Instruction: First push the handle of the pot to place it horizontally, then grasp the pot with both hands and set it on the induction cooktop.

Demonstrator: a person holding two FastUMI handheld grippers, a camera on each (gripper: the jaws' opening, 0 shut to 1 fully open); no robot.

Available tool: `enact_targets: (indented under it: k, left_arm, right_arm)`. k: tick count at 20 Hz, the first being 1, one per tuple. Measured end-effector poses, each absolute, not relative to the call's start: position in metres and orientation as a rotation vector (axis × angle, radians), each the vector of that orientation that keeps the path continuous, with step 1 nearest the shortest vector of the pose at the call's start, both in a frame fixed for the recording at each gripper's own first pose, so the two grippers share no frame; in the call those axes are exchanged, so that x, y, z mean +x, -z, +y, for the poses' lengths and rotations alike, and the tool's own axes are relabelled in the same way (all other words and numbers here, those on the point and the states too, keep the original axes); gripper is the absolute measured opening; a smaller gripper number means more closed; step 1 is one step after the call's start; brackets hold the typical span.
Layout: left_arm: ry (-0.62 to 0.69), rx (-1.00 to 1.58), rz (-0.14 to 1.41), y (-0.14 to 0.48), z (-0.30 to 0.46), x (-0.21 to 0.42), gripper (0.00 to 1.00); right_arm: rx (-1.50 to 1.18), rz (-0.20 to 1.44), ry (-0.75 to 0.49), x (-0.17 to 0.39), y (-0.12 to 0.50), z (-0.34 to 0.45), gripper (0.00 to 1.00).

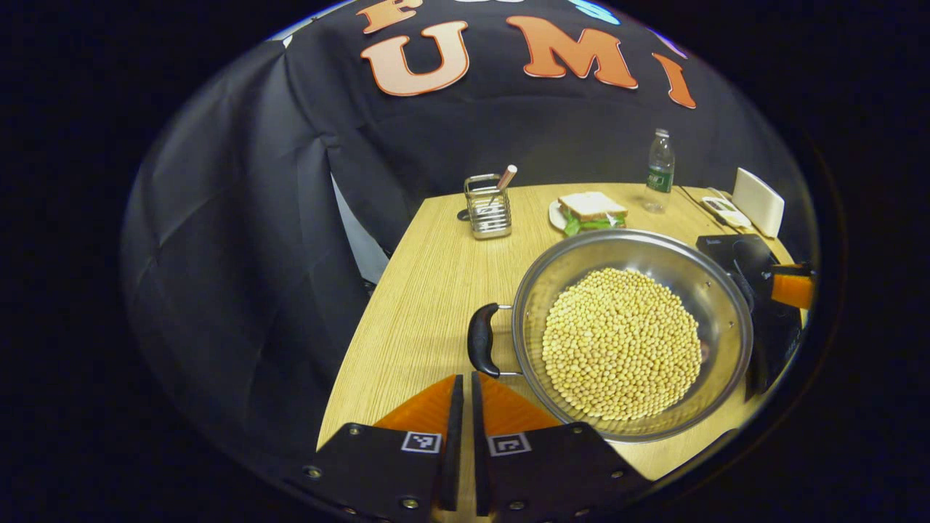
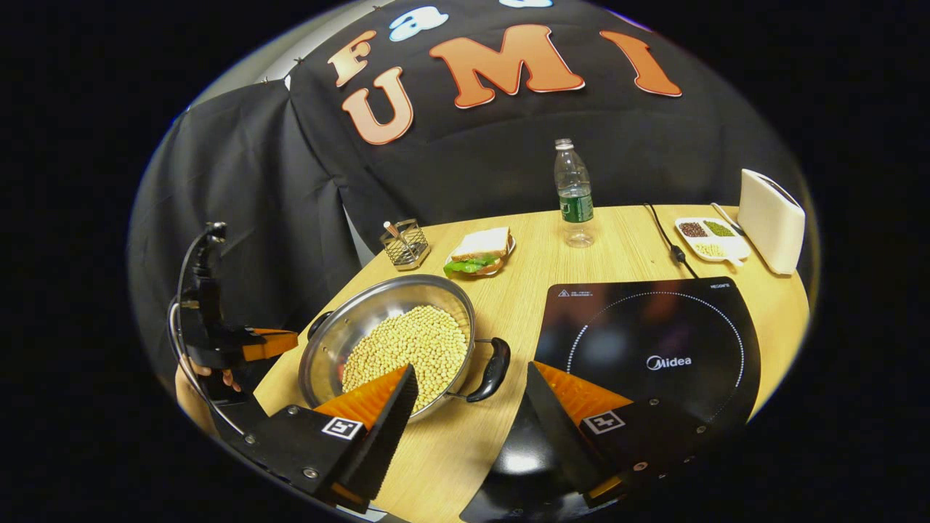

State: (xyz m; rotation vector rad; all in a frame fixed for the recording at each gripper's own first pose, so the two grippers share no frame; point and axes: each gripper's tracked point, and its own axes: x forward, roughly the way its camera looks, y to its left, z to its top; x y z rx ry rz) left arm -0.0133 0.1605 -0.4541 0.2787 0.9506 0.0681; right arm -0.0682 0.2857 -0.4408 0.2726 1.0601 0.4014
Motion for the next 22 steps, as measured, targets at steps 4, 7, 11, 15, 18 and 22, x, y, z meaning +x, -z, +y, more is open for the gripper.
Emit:
enact_targets:
  k: [4,7,11,15,18,22]
  left_arm:
    - [-0.027,0.133,0.899,0.432,0.148,0.003,0.60]
    - [0.047,0.047,0.888,0.427,0.134,0.013,0.87]
    - [0.067,0.101,0.887,0.439,0.133,0.025,0.88]
    - [0.028,0.201,0.964,0.480,0.150,0.029,0.88]
    - [0.032,0.212,1.005,0.502,0.153,0.032,0.88]
    - [0.009,0.184,1.035,0.521,0.163,0.033,0.89]
  right_arm:
    - [0.256,1.070,-0.383,-0.061,0.445,0.297,0.94]
    - [0.240,1.064,-0.375,-0.056,0.446,0.305,0.94]
    - [0.163,1.081,-0.343,-0.054,0.463,0.306,0.94]
    - [0.121,1.138,-0.298,-0.056,0.487,0.304,0.94]
    - [0.114,1.176,-0.284,-0.059,0.499,0.307,0.94]
    - [0.128,1.199,-0.265,-0.056,0.509,0.312,0.93]
